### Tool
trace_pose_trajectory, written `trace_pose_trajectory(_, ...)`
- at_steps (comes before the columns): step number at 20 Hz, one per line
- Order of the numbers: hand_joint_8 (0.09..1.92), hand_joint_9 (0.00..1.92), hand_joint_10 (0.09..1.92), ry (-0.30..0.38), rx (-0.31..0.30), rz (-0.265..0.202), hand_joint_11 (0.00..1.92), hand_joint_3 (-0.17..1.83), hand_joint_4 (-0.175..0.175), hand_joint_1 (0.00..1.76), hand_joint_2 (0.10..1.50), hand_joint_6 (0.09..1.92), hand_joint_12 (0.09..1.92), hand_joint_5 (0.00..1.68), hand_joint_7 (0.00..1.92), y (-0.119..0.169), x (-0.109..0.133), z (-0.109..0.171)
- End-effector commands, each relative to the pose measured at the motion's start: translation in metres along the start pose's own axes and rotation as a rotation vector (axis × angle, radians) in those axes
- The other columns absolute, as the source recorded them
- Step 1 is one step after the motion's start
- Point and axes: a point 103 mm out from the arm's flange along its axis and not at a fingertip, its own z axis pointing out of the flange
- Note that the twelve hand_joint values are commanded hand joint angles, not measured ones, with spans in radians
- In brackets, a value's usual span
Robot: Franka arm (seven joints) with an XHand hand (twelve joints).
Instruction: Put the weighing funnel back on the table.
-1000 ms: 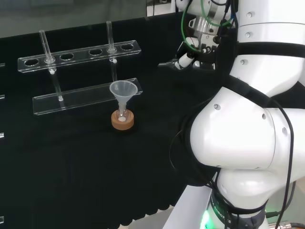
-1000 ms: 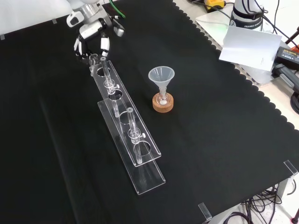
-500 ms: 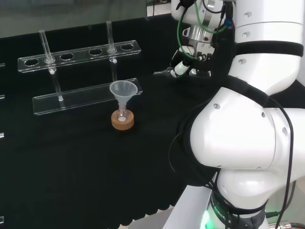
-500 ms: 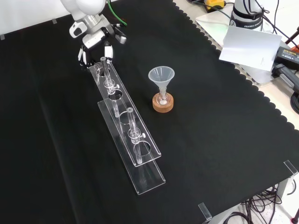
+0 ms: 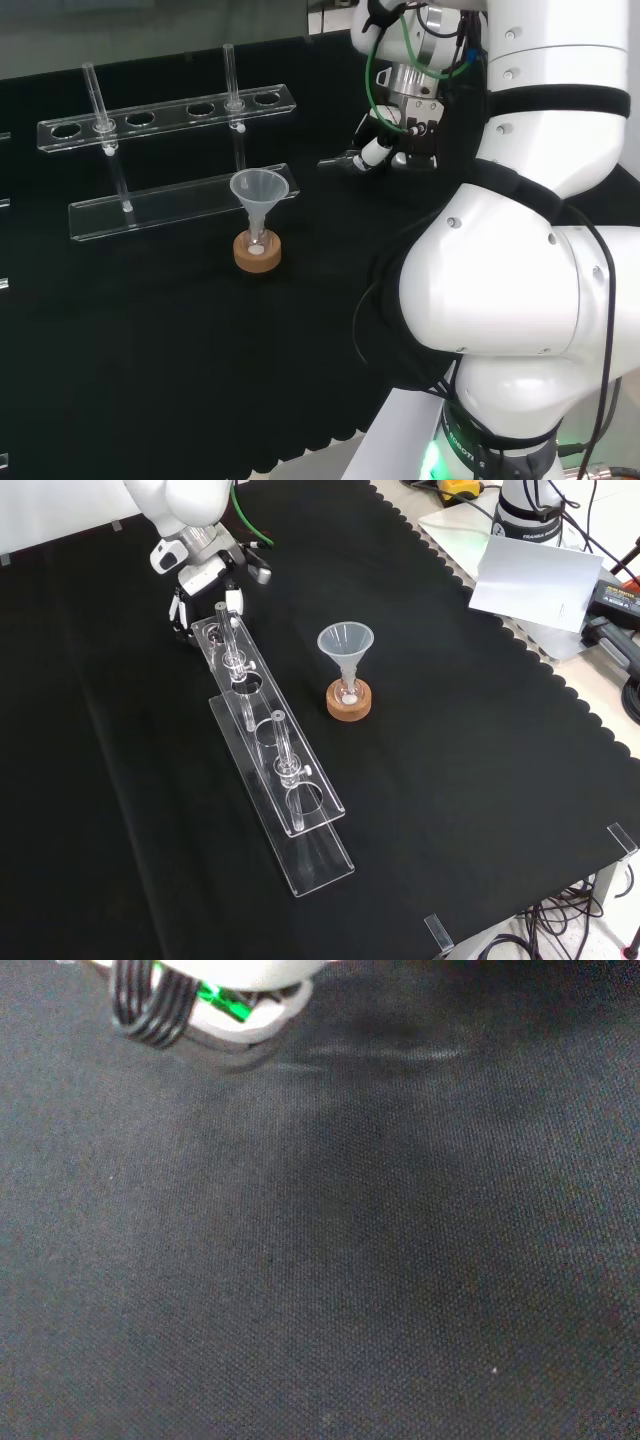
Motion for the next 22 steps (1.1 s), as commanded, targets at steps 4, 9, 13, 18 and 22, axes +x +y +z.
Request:
trace_pose_trajectory(4,0.72,1.17,0.14,-0.004,0.005,0.004,1.01,0.45,0.175,1.14,0.73,0.36,0.92,1.39,0.60,0.002,0.000,0.002)
trace_pose_trajectory(9,0.72,1.17,0.14,-0.012,0.016,0.001,1.01,0.45,0.175,1.14,0.73,0.36,0.92,1.39,0.60,0.005,0.000,0.003)
trace_pose_trajectory(13,0.72,1.17,0.13,-0.030,0.011,-0.005,1.01,0.45,0.175,1.14,0.73,0.36,0.92,1.39,0.60,0.009,0.001,0.005)
trace_pose_trajectory(18,0.72,1.17,0.13,-0.046,0.014,-0.009,1.01,0.45,0.175,1.14,0.73,0.36,0.92,1.39,0.60,0.013,0.000,0.008)
trace_pose_trajectory(22,0.72,1.17,0.13,-0.074,0.015,-0.022,1.01,0.45,0.175,1.14,0.73,0.36,0.92,1.39,0.60,0.014,0.002,0.009)
